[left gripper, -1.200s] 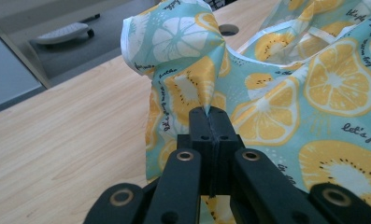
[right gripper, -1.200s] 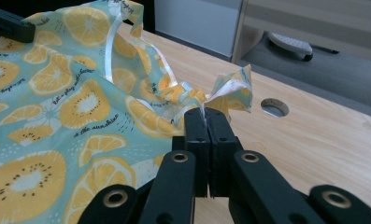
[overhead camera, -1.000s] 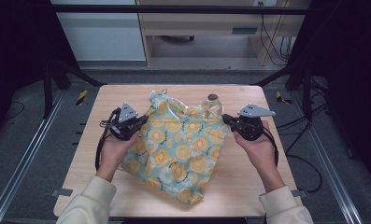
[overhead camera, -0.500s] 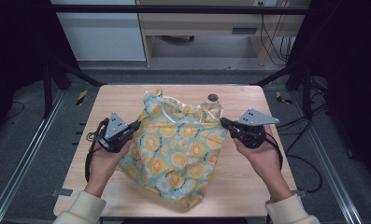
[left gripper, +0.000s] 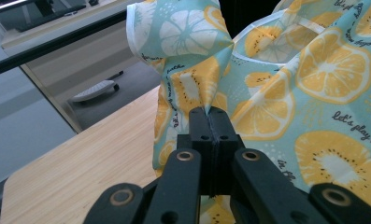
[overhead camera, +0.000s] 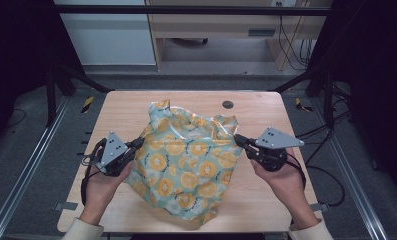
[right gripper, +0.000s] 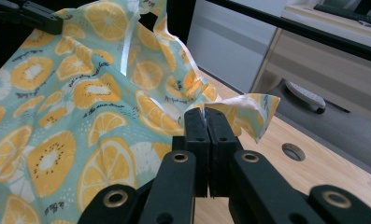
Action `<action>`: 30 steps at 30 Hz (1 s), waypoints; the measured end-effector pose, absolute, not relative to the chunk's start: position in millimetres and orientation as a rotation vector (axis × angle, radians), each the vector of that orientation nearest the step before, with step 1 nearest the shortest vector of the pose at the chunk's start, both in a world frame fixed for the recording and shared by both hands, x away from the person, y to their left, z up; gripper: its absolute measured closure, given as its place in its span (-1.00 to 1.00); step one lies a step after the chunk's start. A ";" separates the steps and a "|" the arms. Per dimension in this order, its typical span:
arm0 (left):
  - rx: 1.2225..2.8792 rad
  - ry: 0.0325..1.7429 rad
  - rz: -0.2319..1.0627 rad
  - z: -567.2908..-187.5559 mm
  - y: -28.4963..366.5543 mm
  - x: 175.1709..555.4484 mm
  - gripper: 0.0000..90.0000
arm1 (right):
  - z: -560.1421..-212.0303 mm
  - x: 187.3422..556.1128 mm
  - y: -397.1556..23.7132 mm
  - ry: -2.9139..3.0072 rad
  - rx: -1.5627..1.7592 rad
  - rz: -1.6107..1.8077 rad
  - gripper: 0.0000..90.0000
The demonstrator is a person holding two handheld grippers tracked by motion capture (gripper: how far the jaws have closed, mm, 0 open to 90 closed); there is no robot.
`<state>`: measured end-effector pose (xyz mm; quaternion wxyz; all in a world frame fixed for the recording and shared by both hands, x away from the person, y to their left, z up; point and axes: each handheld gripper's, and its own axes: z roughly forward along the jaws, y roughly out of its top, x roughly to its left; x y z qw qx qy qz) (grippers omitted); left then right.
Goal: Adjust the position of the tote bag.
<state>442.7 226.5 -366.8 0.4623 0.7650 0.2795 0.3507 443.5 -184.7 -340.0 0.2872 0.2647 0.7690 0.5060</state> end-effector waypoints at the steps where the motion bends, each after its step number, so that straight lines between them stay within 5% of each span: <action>1: 1.879 0.685 0.866 -366.2 227.7 440.4 1.00 | -339.3 438.8 -183.0 2.051 0.691 1.360 0.98; 30: 1.897 0.686 0.821 -387.9 257.8 393.8 1.00 | -361.9 404.5 -168.1 2.101 0.650 1.487 0.99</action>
